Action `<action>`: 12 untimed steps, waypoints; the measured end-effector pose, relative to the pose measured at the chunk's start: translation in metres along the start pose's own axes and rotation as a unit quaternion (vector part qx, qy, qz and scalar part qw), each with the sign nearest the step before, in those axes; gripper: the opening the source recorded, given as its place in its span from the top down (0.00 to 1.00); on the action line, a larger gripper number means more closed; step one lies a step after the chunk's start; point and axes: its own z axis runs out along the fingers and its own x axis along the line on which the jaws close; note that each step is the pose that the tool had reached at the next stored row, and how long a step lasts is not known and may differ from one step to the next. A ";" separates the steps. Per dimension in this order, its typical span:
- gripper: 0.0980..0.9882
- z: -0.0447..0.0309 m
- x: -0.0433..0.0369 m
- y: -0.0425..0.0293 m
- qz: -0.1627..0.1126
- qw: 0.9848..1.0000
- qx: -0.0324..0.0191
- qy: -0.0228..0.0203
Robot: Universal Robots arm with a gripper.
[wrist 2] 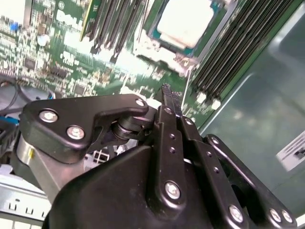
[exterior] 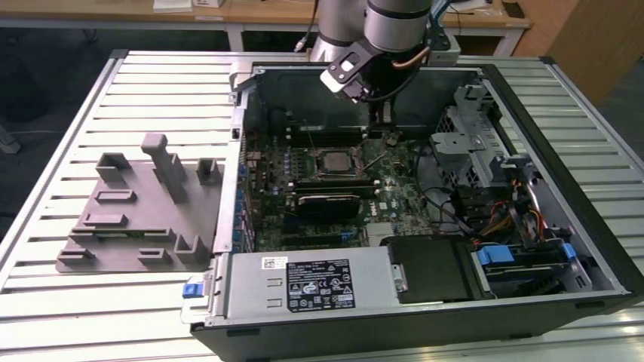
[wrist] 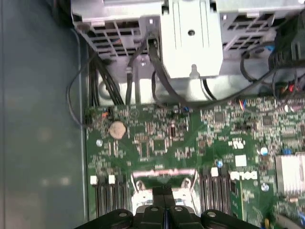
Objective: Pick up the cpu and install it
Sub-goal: 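Close the cpu cover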
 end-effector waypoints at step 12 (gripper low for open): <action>0.99 0.0017 0.0023 0.0348 0.000 1.000 0.000 0.000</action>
